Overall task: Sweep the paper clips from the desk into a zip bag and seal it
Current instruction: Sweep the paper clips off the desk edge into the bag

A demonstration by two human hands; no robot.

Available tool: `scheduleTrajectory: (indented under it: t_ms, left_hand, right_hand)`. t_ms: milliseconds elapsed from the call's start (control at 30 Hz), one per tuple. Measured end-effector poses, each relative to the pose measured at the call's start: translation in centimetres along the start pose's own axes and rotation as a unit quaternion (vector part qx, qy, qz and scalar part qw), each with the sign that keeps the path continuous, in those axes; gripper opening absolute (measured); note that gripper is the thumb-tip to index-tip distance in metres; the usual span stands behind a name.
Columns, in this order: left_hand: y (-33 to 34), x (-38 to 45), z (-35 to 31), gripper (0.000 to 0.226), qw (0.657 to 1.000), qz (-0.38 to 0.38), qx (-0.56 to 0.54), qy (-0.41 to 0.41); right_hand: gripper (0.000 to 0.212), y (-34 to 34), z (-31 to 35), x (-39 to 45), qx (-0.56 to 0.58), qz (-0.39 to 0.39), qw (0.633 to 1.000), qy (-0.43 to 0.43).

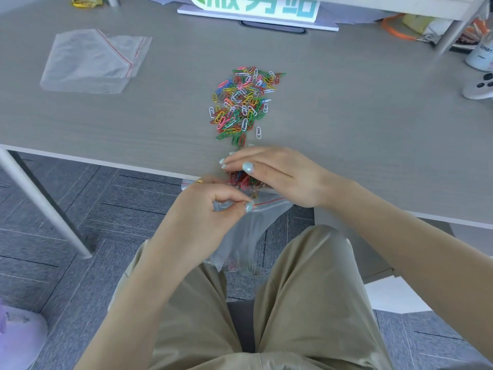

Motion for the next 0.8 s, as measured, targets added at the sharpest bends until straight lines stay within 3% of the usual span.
scheduleTrajectory:
  t_ms: [167,333,433,533,700,800]
  left_hand:
    - [0.4,-0.1,-0.4,0.014,1.0,-0.001,0.012,0.009]
    - [0.5,-0.1,-0.1,0.013,1.0,0.0,0.02,0.004]
    - [0.5,-0.1,-0.2,0.013,1.0,-0.001,0.023,0.004]
    - [0.5,-0.1,-0.2,0.013,1.0,-0.003,0.022,0.005]
    - [0.7,-0.1,-0.3,0.011,1.0,-0.002,0.019,0.005]
    - [0.8,-0.2,-0.2,0.012,1.0,-0.002,0.019,0.003]
  right_hand:
    - [0.039,-0.3,0.1,-0.9,0.043,-0.029,0.999,-0.014]
    - [0.041,-2.6,-2.5,0.2,0.091,-0.151,0.978,0.111]
    - [0.041,-2.6,-3.4,0.3,0.064,-0.101,0.98,0.159]
    - [0.042,-1.7,-2.6,-0.3,0.041,-0.051,0.988,0.138]
    - [0.045,-1.0,-0.3,-2.1,0.06,-0.017,0.993,0.099]
    - [0.047,-1.0,0.3,-2.9,0.09,-0.034,0.991,0.093]
Point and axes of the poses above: each hand's wrist, its own x-axis towards the middle knuckle, its own y-axis out of the palm, z = x × y, the point moved 2 cm from there along x, towards the middle knuckle, and after that the axes turned 9 degrees about -y, right-handed, at the moved point
